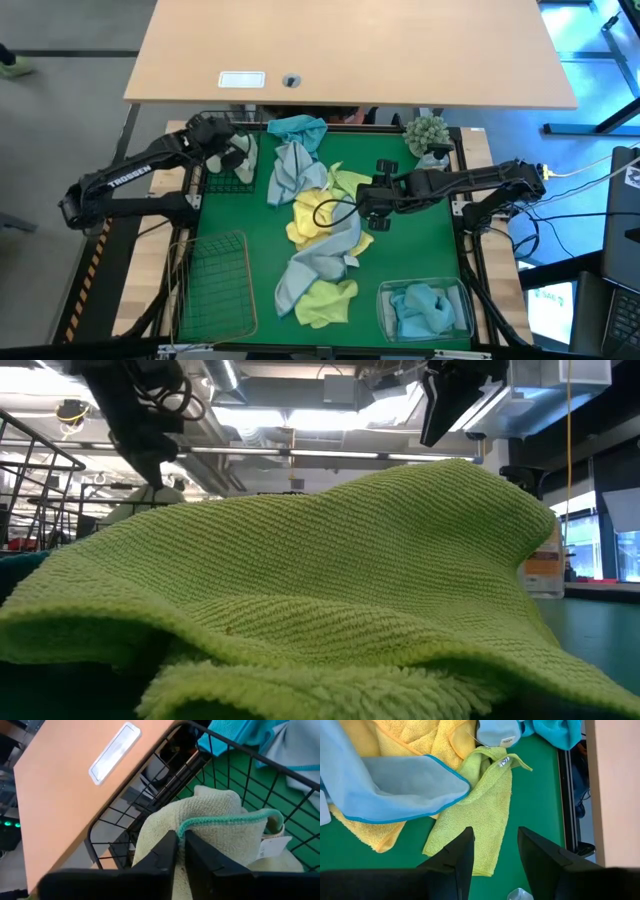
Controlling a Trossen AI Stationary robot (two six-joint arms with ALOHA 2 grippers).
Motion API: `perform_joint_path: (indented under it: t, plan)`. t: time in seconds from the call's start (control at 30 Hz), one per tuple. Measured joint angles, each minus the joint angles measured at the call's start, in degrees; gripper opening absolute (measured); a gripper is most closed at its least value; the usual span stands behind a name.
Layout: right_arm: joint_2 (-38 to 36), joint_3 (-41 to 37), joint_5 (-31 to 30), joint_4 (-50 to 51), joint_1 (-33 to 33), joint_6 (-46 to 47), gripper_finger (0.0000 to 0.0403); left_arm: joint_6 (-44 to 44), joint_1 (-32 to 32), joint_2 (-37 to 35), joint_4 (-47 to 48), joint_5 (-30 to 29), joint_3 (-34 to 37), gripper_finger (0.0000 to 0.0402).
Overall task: Sort microfiber towel by color & place in baskets
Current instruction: Put the light green microfiber cloth into the black wire basket, then put the top green microfiber cloth into the black wire basket
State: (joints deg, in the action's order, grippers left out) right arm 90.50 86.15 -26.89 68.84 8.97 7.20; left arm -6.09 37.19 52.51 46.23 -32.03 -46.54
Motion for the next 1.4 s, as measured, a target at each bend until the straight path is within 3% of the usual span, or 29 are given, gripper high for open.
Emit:
perform_joint_path:
  t: [0.37, 0.73, 1.03, 1.13, 1.4]
  plan:
    - [0.00, 0.00, 0.00, 0.00, 0.00, 0.00, 0.0152, 2.12, -0.02, 0.00, -2.57, 0.40, 0.00, 0.0108]
    - [0.00, 0.02, 0.77, 2.72, -2.50, -0.13, 0.0152, 10.74, -0.02, -0.02, -1.39, 14.24, -2.85, 0.0123]
    - [0.00, -0.04, 5.59, 4.51, -8.36, -0.61, 0.0152, 13.48, -0.02, -0.02, 11.79, 23.58, -12.98, 0.0124]
    - [0.00, -1.98, 6.32, 3.58, -9.99, -2.19, 0.0152, 13.50, -0.07, -0.24, 15.43, 27.15, -15.46, 0.0124]
    - [0.04, -12.35, 8.28, -5.96, -13.29, -4.91, 0.0152, 13.27, -1.23, -0.76, 13.59, 38.22, -15.89, 0.0124]
